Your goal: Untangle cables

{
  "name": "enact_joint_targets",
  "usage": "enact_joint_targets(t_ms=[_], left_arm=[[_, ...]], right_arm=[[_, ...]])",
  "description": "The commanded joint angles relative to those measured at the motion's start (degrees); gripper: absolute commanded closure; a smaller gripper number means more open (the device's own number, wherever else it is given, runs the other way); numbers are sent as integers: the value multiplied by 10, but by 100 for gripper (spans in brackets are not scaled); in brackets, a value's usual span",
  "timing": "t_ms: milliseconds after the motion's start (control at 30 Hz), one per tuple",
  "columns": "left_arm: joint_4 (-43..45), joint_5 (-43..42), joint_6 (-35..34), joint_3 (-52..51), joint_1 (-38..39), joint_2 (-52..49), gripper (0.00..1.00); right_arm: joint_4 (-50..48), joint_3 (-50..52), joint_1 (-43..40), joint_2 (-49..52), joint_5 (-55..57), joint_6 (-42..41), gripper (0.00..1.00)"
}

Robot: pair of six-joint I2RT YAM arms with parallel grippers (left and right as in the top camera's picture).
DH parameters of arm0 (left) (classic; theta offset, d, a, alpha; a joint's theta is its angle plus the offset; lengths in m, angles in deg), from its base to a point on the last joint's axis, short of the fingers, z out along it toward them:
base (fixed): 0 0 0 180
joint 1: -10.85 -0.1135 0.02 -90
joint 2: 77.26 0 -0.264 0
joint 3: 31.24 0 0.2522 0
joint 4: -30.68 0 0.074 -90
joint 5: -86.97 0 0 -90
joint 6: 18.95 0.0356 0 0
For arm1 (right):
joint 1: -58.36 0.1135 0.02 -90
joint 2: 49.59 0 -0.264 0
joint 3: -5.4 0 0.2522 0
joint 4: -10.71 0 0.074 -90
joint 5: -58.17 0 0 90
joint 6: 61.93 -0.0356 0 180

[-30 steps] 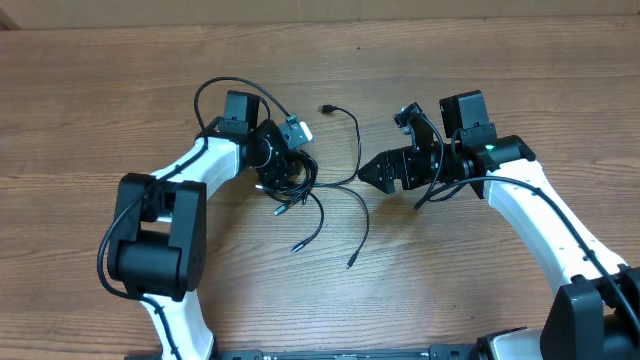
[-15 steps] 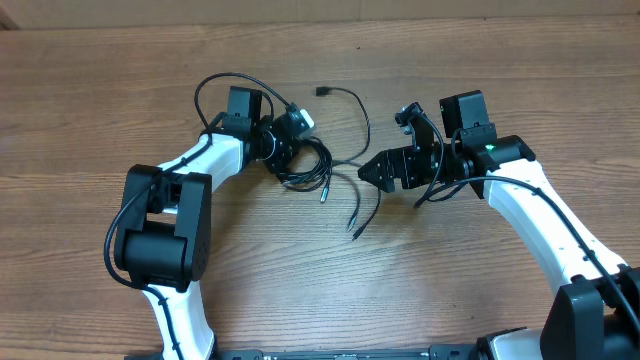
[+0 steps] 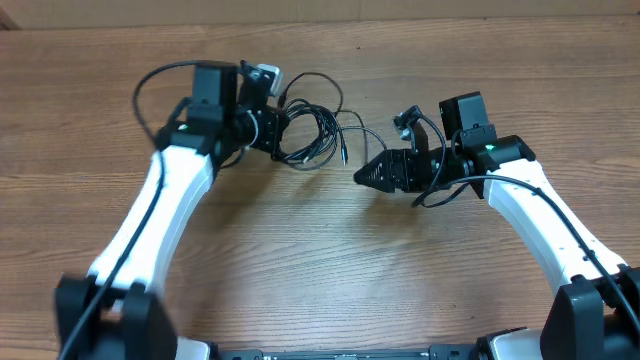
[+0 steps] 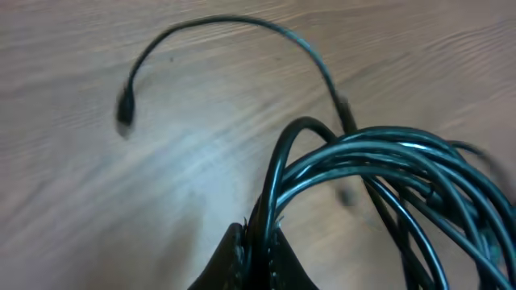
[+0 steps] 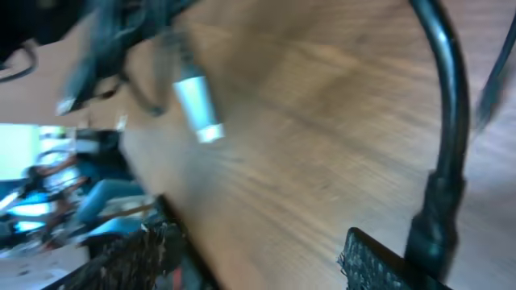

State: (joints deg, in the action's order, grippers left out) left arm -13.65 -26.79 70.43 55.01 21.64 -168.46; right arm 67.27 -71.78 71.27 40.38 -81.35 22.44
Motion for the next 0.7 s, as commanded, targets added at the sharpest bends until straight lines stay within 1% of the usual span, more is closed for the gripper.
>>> enact_joint_targets(t_ms=[0,100,133,200,400,467,567,600,667], left_arm=[[-38,-6,-40,12,1,66,96],[-68,17,-41,12,4,113,96],[-83,49,-41,12,11,133,96],[-99,88,-41,12,27,148,95],[-114,161,-37,12,115,166,95],[-113,169,-20,12,146,166,96],[-108,169,-10,12,172,167,95],[-108,169,-11,12,174,168,96],[-113,167,-10,12,174,169,96]], right_arm=[[21,-7,2,-30,-92,31,30],[60,-7,2,-73,-110,78,30],[83,-7,2,-106,-109,113,30],[102,-7,2,-140,-102,151,30],[124,-7,2,-209,-95,208,31],[122,-7,2,-217,-92,209,36],[123,-7,2,-217,-66,209,55],[124,-7,2,-217,-58,209,56],[124,-7,2,-217,-56,209,55]])
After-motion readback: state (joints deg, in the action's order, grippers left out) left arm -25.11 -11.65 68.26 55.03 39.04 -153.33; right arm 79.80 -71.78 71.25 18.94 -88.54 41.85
